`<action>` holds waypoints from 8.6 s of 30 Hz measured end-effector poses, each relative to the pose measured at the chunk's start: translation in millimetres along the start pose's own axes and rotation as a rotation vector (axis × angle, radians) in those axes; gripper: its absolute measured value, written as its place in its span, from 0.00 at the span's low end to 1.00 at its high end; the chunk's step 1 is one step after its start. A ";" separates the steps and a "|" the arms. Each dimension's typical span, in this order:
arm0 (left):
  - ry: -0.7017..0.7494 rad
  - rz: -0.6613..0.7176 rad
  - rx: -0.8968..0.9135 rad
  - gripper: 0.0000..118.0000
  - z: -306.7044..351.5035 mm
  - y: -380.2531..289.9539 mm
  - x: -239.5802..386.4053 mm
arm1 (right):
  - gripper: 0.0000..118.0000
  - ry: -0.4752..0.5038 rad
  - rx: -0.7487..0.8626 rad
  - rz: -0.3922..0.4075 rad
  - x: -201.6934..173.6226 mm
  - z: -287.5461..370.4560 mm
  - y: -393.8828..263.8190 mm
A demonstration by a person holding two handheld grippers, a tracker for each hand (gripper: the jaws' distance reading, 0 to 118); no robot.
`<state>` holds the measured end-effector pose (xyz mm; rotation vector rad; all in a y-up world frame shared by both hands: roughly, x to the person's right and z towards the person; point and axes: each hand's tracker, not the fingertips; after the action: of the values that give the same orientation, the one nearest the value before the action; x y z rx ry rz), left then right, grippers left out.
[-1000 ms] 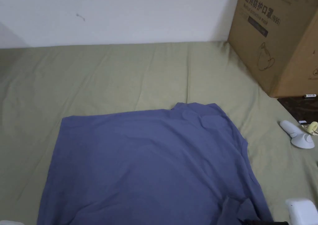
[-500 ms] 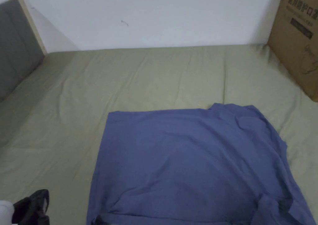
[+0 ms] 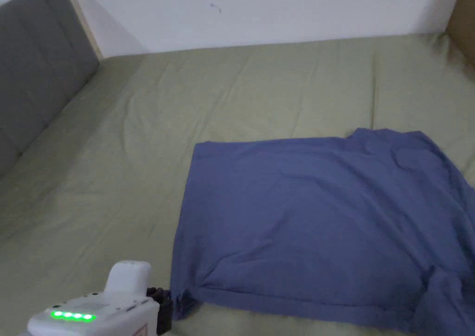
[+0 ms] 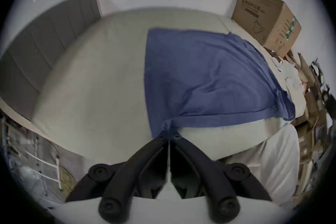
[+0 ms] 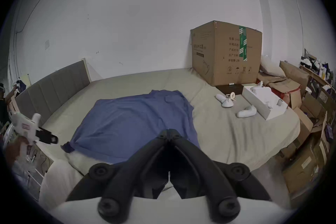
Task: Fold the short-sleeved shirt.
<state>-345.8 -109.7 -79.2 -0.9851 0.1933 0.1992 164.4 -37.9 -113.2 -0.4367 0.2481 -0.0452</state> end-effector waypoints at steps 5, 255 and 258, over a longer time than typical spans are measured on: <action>0.062 -0.023 -0.078 0.88 -62.2 7.2 -4.2 | 0.00 0.026 -0.039 0.013 -21.9 -10.7 0.0; 0.164 0.184 -0.138 0.93 -258.8 212.2 -52.6 | 0.00 0.049 0.036 0.113 -9.8 -163.0 70.9; 0.171 0.173 -0.132 0.62 -242.7 215.1 -44.7 | 0.00 0.045 0.017 0.129 -9.0 -165.8 67.8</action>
<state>-460.8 -201.4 -371.7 -1.1178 0.4272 0.2888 114.1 -44.1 -285.2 -0.4021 0.3191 0.0692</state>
